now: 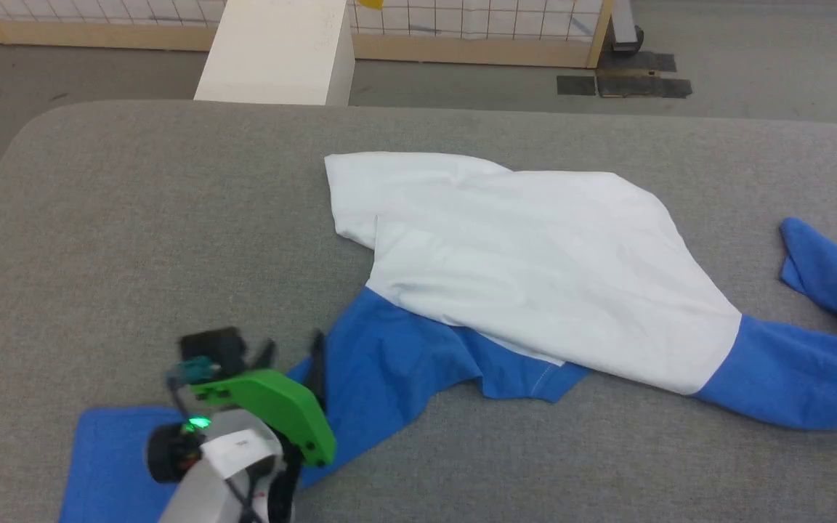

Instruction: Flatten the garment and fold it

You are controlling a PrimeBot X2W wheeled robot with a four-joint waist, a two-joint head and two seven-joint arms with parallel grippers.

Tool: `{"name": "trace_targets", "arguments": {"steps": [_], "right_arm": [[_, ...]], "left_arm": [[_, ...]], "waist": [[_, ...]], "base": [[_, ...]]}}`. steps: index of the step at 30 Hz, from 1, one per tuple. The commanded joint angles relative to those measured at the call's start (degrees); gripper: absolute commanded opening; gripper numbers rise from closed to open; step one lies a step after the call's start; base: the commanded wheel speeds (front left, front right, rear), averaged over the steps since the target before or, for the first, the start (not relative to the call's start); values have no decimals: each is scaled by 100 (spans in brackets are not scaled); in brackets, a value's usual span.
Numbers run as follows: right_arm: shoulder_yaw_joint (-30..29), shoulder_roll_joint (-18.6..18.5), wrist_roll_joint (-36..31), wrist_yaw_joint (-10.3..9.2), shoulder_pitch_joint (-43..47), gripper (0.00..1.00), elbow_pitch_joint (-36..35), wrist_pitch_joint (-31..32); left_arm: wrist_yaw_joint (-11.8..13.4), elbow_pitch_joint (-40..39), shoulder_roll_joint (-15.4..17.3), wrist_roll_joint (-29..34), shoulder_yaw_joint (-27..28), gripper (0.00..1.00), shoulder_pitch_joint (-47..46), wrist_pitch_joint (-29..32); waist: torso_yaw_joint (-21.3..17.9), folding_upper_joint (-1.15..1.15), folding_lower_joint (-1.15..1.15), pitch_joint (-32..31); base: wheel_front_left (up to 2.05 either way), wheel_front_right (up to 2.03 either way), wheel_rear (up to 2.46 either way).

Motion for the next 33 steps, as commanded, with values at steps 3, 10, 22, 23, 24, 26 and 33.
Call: {"name": "trace_targets", "arguments": {"steps": [3, 10, 22, 23, 24, 26, 33], "right_arm": [[197, -1, 116, -8, 218, 100, -163, -156], [344, 0, 208, -8, 301, 100, -313, -220], [435, 0, 244, -8, 416, 100, -352, -306], [445, 0, 236, -8, 426, 100, -357, -301], [449, 0, 231, -8, 429, 100, -366, -298], [482, 0, 227, -8, 427, 100, -385, -285], [694, 0, 189, -8, 411, 100, -441, -230]], "left_arm": [[173, 134, 13, -76, -320, 100, 123, 1112], [541, 280, 236, 121, -660, 100, 34, 2314], [552, 256, 714, -179, -126, 0, -9, 2412], [600, 194, 828, -195, 10, 0, -54, 2408], [635, 163, 932, -203, 108, 0, -94, 2435], [718, 124, 1162, -223, 321, 0, -190, 2520], [792, 237, 1710, -338, 770, 11, -424, 2775]], "waist": [[-56, 0, 0, -74], [-118, 0, 0, -8], [-96, 0, 0, 6], [-80, 0, 0, 6], [-65, 0, 0, 13], [-43, 0, 0, 20], [-29, 0, 0, 99]], "base": [[0, 0, 0], [0, 0, 0], [0, 0, 0], [0, 0, 0], [0, 0, 0], [0, 0, 0], [0, 0, 0]]}}
